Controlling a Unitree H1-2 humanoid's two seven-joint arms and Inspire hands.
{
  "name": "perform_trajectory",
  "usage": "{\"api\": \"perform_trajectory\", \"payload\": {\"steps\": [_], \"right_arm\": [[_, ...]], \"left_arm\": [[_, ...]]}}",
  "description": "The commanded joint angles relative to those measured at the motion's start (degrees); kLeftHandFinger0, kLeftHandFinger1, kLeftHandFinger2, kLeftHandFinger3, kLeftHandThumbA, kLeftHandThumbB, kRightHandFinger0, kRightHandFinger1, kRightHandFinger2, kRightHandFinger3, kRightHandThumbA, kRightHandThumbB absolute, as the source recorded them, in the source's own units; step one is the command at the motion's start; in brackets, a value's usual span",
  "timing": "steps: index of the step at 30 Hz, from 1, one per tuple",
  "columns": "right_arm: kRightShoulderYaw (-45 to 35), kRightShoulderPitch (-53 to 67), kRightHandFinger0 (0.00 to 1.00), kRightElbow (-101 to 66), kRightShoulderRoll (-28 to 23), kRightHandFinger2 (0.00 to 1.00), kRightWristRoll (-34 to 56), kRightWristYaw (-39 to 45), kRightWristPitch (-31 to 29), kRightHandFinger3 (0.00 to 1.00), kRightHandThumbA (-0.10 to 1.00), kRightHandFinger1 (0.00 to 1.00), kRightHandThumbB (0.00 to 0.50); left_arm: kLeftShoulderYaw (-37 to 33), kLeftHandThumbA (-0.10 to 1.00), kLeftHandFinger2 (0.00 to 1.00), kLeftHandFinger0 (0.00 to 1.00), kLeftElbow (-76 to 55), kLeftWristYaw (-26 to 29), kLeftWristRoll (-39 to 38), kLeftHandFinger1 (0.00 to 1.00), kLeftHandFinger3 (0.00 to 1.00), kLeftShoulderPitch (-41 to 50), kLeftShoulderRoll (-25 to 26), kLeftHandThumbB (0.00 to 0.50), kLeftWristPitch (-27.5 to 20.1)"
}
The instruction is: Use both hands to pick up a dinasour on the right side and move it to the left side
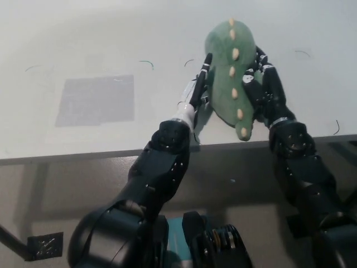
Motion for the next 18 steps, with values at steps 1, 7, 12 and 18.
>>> {"api": "perform_trajectory", "payload": {"steps": [1, 7, 12, 18], "right_arm": [[3.19, -0.35, 1.00, -0.17, 4.91, 1.00, -3.12, -0.46, 0.81, 1.00, 1.00, 1.00, 0.010], [5.09, -0.48, 1.00, -0.32, 7.66, 1.00, -3.44, -1.09, 2.58, 1.00, 1.00, 1.00, 0.000], [6.32, -0.55, 1.00, -0.82, 9.31, 1.00, -3.51, -0.95, 2.10, 1.00, 1.00, 1.00, 0.000], [8.62, -1.61, 1.00, -0.22, 13.09, 1.00, -4.70, -1.24, 0.08, 1.00, 1.00, 1.00, 0.000]], "left_arm": [[0.57, 1.00, 1.00, 1.00, -2.54, 0.48, -0.11, 1.00, 1.00, 1.33, -0.36, 0.246, -1.28], [1.71, 1.00, 1.00, 1.00, -7.47, 1.01, -0.49, 1.00, 1.00, 5.59, 1.29, 0.246, -1.64], [3.21, 1.00, 1.00, 1.00, -11.55, 1.44, -1.28, 1.00, 1.00, 8.08, 2.08, 0.226, -0.64], [4.91, 1.00, 1.00, 1.00, -21.21, 0.81, -2.23, 1.00, 1.00, 13.22, 4.55, 0.168, 0.82]]}}
